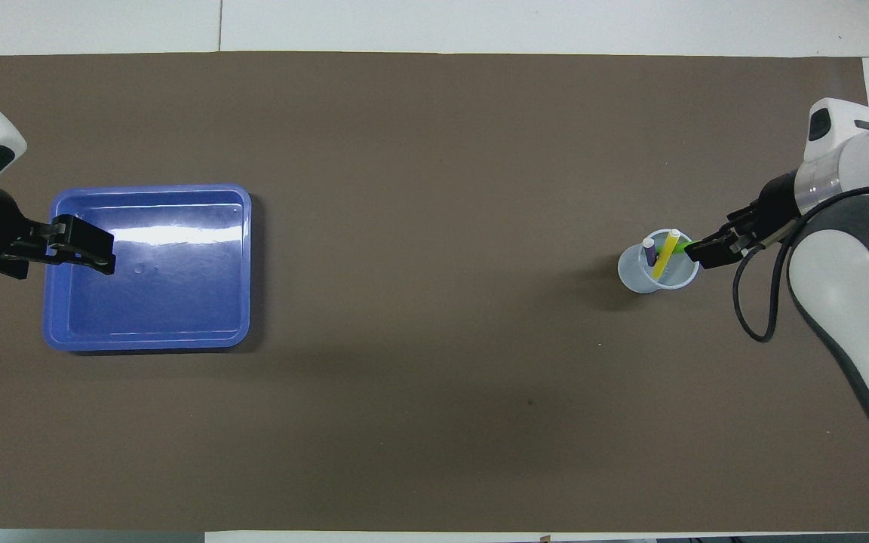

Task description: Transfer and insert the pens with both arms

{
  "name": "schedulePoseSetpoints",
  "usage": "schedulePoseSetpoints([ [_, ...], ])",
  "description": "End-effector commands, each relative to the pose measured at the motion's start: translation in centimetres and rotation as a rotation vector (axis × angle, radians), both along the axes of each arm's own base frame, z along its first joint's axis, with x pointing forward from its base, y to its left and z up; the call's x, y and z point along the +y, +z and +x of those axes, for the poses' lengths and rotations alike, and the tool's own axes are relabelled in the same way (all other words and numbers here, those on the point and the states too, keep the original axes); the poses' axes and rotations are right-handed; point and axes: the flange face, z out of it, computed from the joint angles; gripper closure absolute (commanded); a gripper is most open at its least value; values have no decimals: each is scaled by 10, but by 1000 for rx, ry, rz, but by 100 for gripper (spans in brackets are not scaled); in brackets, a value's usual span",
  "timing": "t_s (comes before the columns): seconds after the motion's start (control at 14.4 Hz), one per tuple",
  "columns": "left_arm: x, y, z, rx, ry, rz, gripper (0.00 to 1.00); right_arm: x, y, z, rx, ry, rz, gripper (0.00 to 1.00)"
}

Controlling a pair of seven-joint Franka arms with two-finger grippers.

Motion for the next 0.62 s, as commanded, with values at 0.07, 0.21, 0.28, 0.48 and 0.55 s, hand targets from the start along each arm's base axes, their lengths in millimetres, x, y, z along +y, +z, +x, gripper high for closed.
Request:
schedulePoseSetpoints([
  [0.07,13,0,-8,10,-131,-5,0,1,51,-3,29,-92,-17,0],
  [0.21,17,-4,-2,-43,-96,-13,0,-7,52,-7,67,-155,-54,0],
  [0.28,16,-3,0,-59,-68,-12,0,-8,60,-9,68,-168,-61,0],
  [0.48,9,0,6,-90,19,-3,0,-17,107,-10,71,-255,-148,0],
  [0.55,8,3,5,-90,18,-3,0,-20,120,-13,70,-291,-182,0],
])
